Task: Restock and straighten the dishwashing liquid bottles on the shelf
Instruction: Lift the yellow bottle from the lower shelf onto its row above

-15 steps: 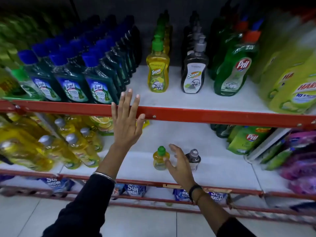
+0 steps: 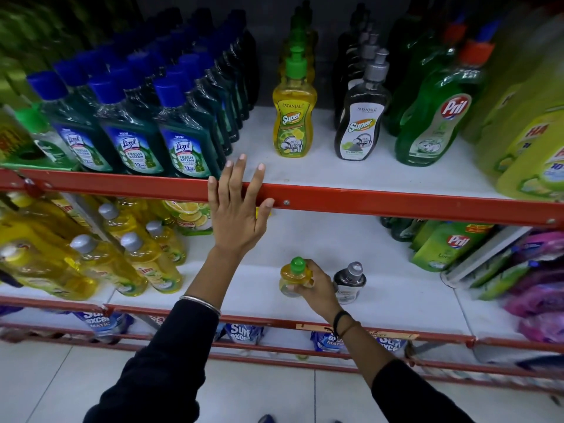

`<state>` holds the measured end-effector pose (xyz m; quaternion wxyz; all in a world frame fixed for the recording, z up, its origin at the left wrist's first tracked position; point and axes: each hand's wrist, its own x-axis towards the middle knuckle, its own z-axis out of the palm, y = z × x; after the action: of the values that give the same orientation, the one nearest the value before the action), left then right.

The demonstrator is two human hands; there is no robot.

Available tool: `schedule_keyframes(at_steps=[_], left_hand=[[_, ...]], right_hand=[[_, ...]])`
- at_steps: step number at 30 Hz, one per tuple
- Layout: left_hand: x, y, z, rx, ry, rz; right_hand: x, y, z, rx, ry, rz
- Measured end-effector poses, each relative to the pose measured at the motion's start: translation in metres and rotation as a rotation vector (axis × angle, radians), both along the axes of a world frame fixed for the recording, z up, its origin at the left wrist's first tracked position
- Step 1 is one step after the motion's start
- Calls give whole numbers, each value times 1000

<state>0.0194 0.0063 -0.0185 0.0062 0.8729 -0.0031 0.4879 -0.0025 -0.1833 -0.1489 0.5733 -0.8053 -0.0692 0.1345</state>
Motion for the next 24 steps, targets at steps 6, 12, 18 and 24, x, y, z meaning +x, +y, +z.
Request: schedule_keyframes(at_steps=[6, 12, 18, 24], left_hand=[[0, 0, 1, 1, 4, 28], [-4, -1, 4, -8, 45, 34], [-7, -2, 6, 2, 60, 24], [-4, 0, 6, -3, 31, 16]], right_hand=[[-7, -17, 49, 82, -141, -27], [-25, -31, 136, 251, -320, -31], [-25, -29, 224, 429, -546, -48], [12, -16, 272, 484, -693, -158]])
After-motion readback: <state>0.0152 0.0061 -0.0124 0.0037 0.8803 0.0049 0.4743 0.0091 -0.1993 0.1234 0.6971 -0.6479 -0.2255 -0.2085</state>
